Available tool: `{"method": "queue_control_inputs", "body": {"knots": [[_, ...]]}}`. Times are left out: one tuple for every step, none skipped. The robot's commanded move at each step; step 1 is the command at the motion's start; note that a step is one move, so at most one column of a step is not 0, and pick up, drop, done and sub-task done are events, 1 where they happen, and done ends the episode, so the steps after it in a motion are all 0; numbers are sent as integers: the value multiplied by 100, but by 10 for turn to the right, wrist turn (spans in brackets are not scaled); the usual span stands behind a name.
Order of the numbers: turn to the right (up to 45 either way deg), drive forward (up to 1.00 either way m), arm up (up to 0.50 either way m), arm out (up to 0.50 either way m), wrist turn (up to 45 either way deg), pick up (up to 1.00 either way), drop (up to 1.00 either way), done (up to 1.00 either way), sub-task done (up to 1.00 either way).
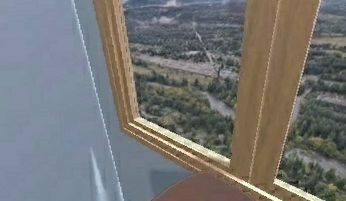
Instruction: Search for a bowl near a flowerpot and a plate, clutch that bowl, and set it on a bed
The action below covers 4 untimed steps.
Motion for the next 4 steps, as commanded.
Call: {"method": "queue_control_inputs", "body": {"knots": [[-240,0,0,0,0,0,0,0,0],[450,0,0,0,0,0,0,0,0],[450,0,0,0,0,0,0,0,0],[450,0,0,0,0,0,0,0,0]]}}
